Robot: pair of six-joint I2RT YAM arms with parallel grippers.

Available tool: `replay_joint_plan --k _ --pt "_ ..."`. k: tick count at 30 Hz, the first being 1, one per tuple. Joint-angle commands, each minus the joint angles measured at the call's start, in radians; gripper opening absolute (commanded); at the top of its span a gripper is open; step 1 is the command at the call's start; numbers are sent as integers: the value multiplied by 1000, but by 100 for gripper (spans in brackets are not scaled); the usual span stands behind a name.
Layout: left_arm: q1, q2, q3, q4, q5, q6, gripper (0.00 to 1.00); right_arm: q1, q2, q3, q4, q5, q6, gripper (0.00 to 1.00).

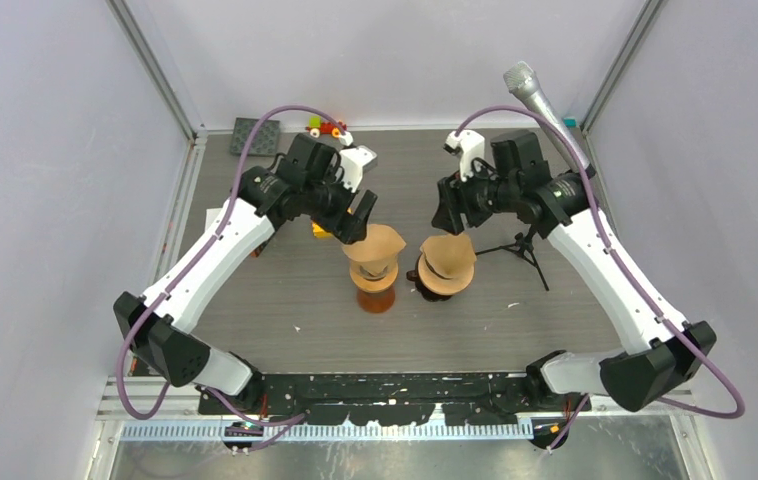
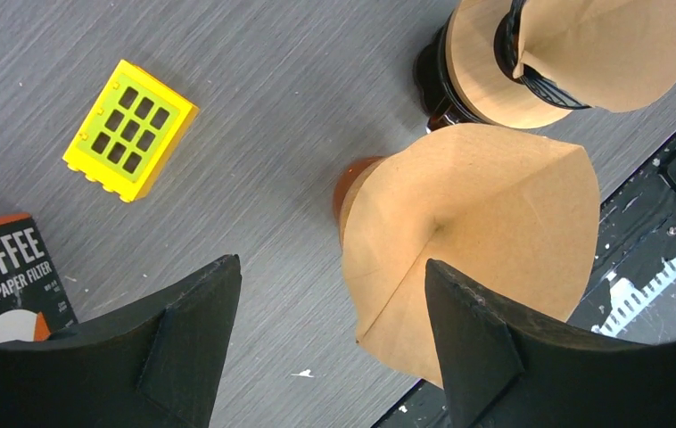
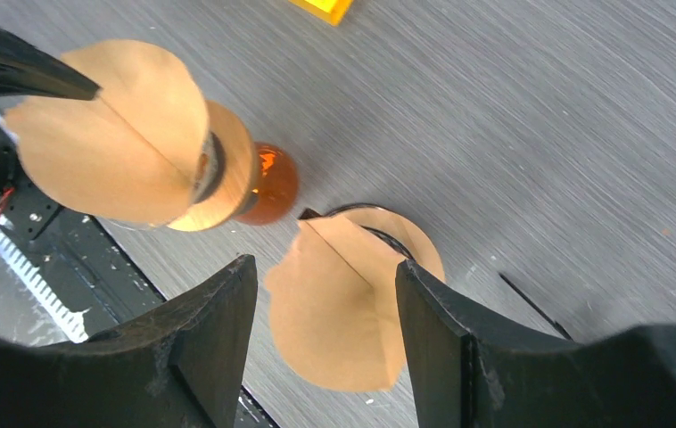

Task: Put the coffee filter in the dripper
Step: Place the coffee filter in the coffee dripper, then adjust the coffee filter in the coffee dripper.

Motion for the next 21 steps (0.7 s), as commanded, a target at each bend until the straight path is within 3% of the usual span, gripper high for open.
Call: replay_joint_plan --k 1,10,21 --pt "18 -21 -25 2 36 -22 77 78 39 71 29 -20 35 63" --pt "29 -36 -138 36 117 -51 77 161 145 110 72 -112 118 62" --pt "29 -63 -200 89 165 -62 77 234 176 32 99 -69 104 62"
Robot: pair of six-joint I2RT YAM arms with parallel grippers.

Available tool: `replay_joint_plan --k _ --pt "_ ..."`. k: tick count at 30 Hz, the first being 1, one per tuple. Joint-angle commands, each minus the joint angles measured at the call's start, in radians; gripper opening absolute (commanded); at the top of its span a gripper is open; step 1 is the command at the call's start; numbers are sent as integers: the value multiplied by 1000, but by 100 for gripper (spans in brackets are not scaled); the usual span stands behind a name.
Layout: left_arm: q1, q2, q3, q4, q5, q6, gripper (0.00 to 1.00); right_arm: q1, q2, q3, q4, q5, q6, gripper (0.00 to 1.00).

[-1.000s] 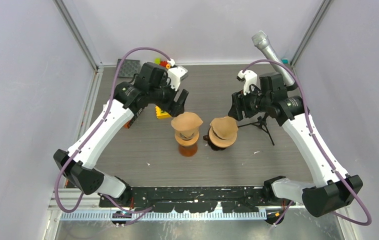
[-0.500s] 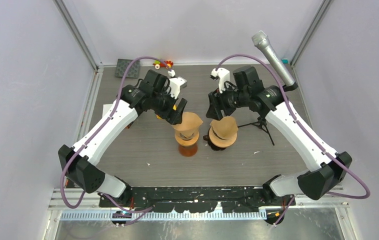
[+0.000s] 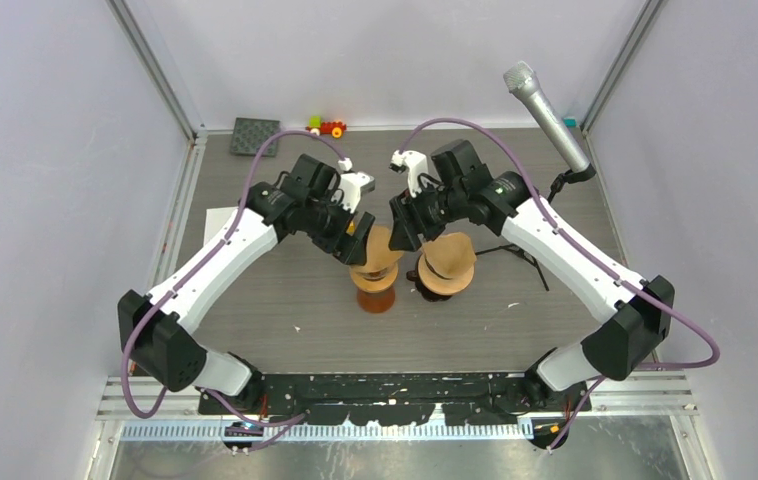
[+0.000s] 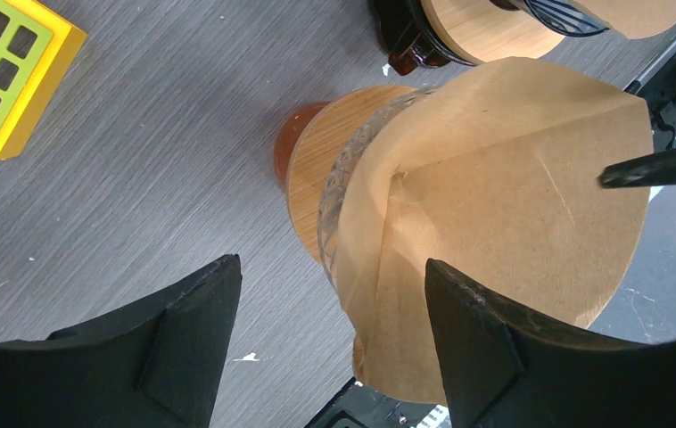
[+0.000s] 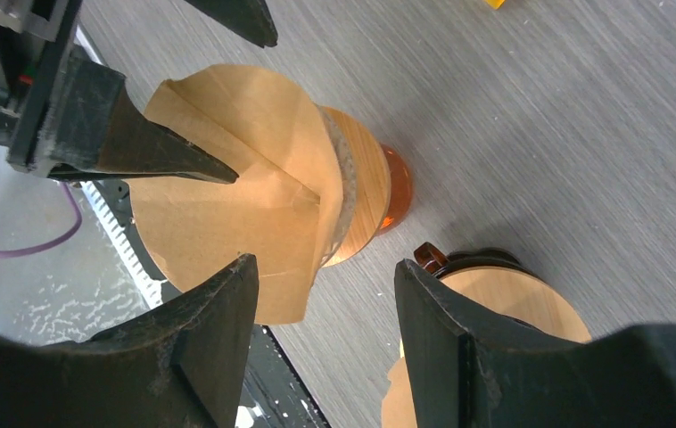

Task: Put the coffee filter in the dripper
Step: Adjust the coffee filter in the coffee dripper.

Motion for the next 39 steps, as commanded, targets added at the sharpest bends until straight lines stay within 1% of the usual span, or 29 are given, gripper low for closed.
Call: replay_joint_plan --k 1,7,16,24,29,39 --pt "6 -30 -2 50 27 -8 77 26 -11 -25 43 18 -8 62" --pt "6 -2 -7 52 12 -8 77 51 9 -39 41 64 -33 62" --pt "7 -16 -69 105 8 -14 76 62 54 -60 66 117 -6 61" --pt "9 1 -79 116 -4 -18 76 67 85 -62 78 128 -4 60" --pt "11 -4 -86 119 -4 -16 76 68 82 -74 82 135 -4 60" --pt "23 -25 -56 104 3 -10 79 66 24 -22 50 130 -23 62"
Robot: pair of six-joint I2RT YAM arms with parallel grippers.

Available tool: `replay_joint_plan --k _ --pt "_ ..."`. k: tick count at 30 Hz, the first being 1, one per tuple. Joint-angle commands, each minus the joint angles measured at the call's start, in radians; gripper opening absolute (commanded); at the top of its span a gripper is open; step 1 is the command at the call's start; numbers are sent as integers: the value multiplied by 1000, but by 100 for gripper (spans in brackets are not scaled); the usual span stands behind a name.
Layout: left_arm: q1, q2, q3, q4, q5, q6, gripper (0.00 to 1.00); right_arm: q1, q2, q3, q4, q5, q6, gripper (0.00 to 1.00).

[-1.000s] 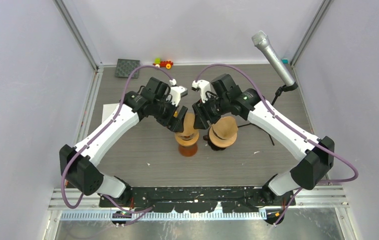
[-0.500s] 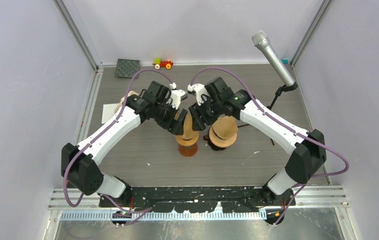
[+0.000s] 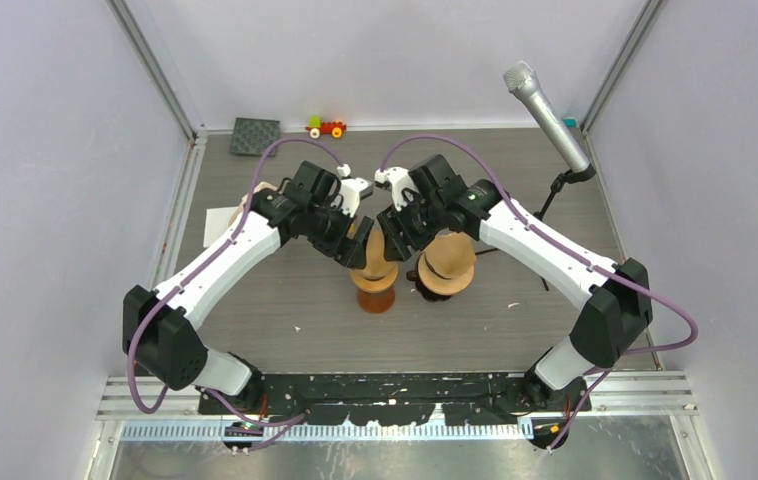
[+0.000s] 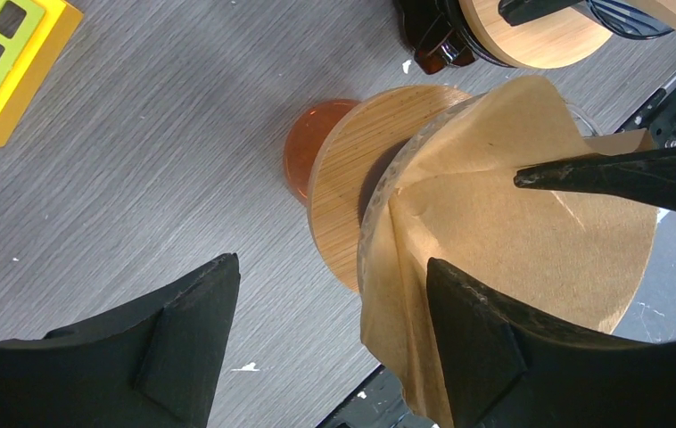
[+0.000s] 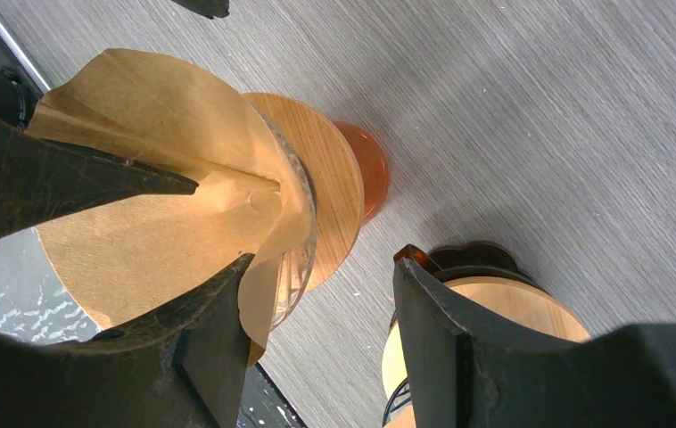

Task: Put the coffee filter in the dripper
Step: Adjust the coffee filter in the coffee dripper.

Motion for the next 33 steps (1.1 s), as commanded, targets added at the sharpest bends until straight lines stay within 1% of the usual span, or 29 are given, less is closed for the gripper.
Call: replay_joint_plan --k 1,11,25,30,33 --pt "9 -30 33 20 7 7 79 2 -66 44 -2 11 -18 62" --pt "9 -34 65 9 23 13 79 -11 -87 64 -10 -51 -6 62" --pt "12 -68 105 -1 8 33 82 -45 -140 72 -21 -54 -14 62" --pt "40 -115 121 33 -5 21 87 -96 -190 63 -13 -53 -4 64" --pt "92 -168 104 98 2 -12 91 -164 -233 51 11 -51 28 65"
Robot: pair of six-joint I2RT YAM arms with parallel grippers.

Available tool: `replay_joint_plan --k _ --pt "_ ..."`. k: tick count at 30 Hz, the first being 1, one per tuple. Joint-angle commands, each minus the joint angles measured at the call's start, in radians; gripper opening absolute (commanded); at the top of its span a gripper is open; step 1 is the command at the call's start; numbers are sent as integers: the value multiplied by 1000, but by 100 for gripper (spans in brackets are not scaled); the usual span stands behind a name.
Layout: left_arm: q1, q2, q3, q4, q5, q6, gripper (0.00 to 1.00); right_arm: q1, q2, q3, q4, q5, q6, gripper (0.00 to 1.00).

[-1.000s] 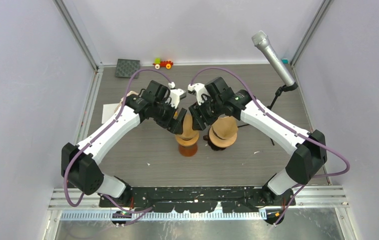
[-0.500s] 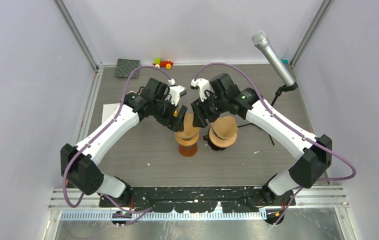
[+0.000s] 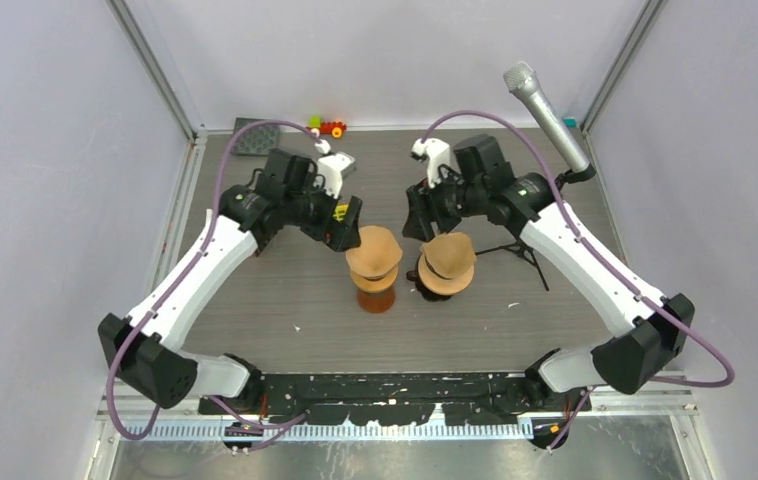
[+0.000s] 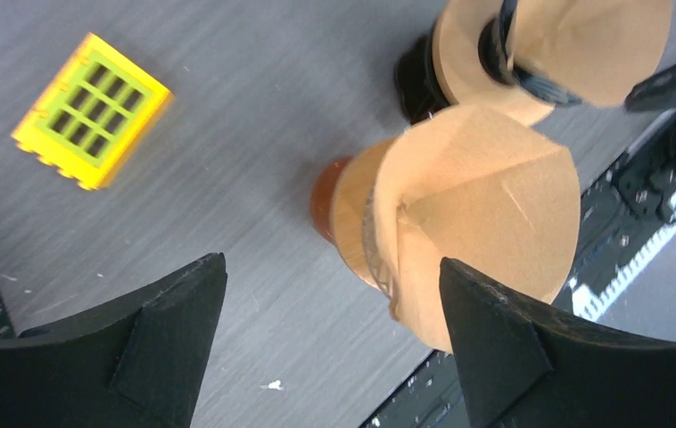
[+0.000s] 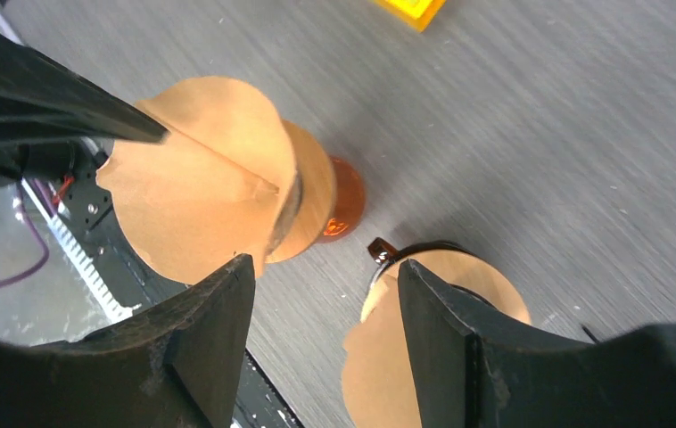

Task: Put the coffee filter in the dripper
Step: Adjust the coffee filter in the coffee dripper, then reset both arms

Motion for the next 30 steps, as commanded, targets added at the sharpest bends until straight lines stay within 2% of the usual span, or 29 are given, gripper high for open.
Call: replay_joint_plan --k 1,5,10,15,25,30 --pt "78 -111 20 121 3 -47 93 -86 -103 11 51 2 40 65" --pt "158 -182 -26 228 2 -96 99 -156 -173 -4 81 80 70 67" --pt "236 -215 -60 330 -6 -149 100 -224 -234 4 84 239 82 72" --pt "279 -250 -89 425 -53 -147 100 -229 -305 -34 100 316 36 84" --pt "283 -385 -243 523 -170 -73 100 -230 -466 -149 209 283 -20 86" --pt "283 -434 -271 519 -144 -48 100 -229 -580 -244 302 265 -62 86"
